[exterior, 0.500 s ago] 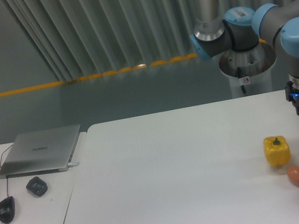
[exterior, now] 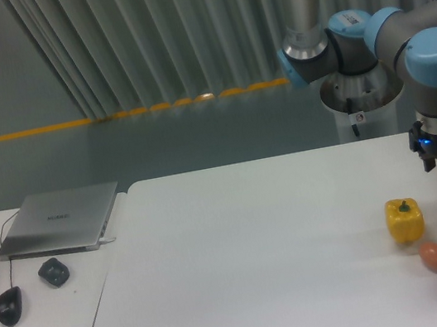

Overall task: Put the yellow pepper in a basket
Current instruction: 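Move the open gripper over the yellow bell pepper, then lower the gripper onto the yellow pepper and close on it, then lift the yellow pepper and carry it toward the yellow basket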

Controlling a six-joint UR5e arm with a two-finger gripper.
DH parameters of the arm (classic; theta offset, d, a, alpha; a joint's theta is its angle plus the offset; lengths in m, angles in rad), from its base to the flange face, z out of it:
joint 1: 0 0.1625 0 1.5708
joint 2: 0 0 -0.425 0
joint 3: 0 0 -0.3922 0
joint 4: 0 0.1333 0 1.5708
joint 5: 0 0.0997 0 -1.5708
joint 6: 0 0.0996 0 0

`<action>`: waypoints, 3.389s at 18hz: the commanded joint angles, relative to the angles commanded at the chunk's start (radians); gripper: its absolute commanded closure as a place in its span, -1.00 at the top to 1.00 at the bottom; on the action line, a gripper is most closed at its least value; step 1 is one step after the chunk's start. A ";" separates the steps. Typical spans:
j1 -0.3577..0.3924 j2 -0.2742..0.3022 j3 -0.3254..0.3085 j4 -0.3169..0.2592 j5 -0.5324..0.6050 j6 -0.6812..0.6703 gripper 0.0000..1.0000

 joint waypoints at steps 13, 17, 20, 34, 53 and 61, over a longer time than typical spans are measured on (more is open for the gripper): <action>-0.058 -0.004 -0.035 0.031 -0.051 -0.103 1.00; -0.069 -0.029 -0.028 0.028 -0.054 -0.089 1.00; -0.087 -0.055 -0.025 0.031 -0.051 -0.092 1.00; -0.112 -0.080 -0.035 0.026 0.014 -0.087 1.00; -0.100 -0.080 0.055 -0.046 0.020 -0.087 -0.05; 0.026 -0.034 0.130 0.068 -0.085 -0.080 -0.05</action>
